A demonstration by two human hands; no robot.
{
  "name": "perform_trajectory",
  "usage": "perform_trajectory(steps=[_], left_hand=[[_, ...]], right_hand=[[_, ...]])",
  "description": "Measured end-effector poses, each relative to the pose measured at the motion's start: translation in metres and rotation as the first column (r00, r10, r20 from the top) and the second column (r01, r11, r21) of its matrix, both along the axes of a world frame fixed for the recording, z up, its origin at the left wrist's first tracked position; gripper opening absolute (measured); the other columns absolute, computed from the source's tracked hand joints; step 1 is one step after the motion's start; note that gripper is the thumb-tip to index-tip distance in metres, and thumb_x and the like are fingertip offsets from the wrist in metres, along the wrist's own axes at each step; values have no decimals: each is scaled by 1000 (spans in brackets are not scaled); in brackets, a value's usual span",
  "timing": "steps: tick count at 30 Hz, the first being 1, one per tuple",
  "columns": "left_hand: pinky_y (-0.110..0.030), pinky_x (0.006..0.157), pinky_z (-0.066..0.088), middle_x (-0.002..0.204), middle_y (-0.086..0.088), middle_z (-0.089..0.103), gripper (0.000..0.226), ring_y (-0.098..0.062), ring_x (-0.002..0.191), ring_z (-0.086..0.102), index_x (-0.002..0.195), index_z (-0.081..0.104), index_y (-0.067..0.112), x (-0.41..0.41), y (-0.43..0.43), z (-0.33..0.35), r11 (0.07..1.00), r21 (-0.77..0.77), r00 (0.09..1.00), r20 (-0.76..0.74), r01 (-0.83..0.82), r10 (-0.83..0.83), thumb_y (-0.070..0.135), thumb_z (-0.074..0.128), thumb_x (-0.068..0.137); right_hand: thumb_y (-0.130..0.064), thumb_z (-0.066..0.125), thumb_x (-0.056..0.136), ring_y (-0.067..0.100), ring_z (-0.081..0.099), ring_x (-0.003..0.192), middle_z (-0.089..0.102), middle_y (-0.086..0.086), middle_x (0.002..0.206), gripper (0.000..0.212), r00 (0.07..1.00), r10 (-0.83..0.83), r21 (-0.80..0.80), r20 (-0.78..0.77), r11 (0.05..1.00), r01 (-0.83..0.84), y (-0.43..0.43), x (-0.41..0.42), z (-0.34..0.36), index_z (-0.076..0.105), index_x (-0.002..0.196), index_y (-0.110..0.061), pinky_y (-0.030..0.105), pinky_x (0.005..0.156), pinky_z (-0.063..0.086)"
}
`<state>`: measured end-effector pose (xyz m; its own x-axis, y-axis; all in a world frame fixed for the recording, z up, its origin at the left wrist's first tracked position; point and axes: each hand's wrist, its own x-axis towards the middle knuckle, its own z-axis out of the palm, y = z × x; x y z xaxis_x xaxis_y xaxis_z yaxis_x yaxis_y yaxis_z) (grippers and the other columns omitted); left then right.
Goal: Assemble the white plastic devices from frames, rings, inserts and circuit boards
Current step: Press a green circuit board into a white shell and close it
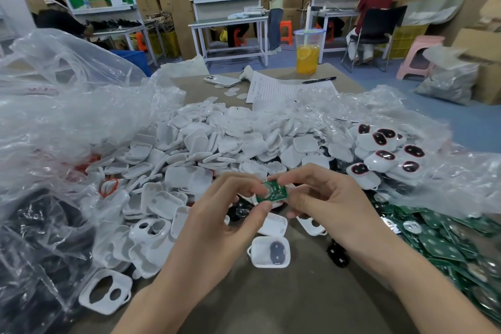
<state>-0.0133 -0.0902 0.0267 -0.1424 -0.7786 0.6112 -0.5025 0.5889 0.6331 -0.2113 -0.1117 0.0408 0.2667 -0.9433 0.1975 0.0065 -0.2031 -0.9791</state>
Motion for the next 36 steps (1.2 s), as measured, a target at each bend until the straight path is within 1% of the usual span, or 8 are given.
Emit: perform_trajectory(steps=[4,8,15,22,26,29,33,36], left_hand=[[-7,88,39,108,20,62,28,-5,104,61,115,58,41,1,0,-2,999,-17,997,58,-49,50,40,66,88],[-7,91,39,114,26,57,35,-1,105,59,122,56,37,2,0,-3,996,-60,990,122,-59,66,40,67,90],[-10,93,40,117,28,54,34,1,108,56,124,56,37,2,2,-1,993,-85,976,197,-80,95,41,65,91],[-31,87,49,112,14,61,23,-12,105,60,113,69,23,4,2,3,990,-128,941,323,-65,103,31,65,92],[-26,85,46,108,16,59,20,-9,102,58,106,69,26,14,5,3,996,-62,932,353,-60,78,36,62,91],[-27,88,45,109,21,60,19,-5,106,57,107,69,33,29,11,0,1000,11,907,422,-6,1,42,61,92],[-21,90,41,107,25,61,20,0,104,55,106,71,40,32,14,4,996,77,872,483,50,-81,48,59,93],[-18,89,41,106,25,61,18,0,102,56,105,71,42,28,15,6,993,82,846,520,89,-119,50,60,93]], right_hand=[[-2,59,97,17,73,80,77,3,101,30,993,18,76,116,997,-27,-1,0,-1,75,108,-25,22,66,57],[-9,67,93,16,68,74,72,11,91,23,985,25,144,173,988,-50,-4,-1,-4,77,107,-25,23,67,56],[-22,75,80,13,63,67,64,4,76,25,986,36,177,161,982,-65,-4,-2,-3,78,104,-25,21,66,55],[-11,70,90,14,67,70,69,-2,76,21,997,30,174,76,984,-42,-2,-1,-1,77,103,-27,22,69,57],[-26,66,95,10,72,92,75,-11,102,21,988,-55,9,-141,998,57,5,-7,0,72,107,-43,29,80,59],[-46,59,94,-8,60,107,68,-30,110,20,897,-158,-195,-412,977,82,15,-20,-5,63,111,-56,20,85,46],[-70,53,85,-9,40,129,53,-38,122,35,684,-179,-331,-708,938,-98,18,-30,-9,64,112,-51,11,104,30],[-83,54,73,-12,25,136,43,-39,131,53,608,-114,-292,-786,935,-202,16,-31,-8,62,115,-52,11,112,20]])
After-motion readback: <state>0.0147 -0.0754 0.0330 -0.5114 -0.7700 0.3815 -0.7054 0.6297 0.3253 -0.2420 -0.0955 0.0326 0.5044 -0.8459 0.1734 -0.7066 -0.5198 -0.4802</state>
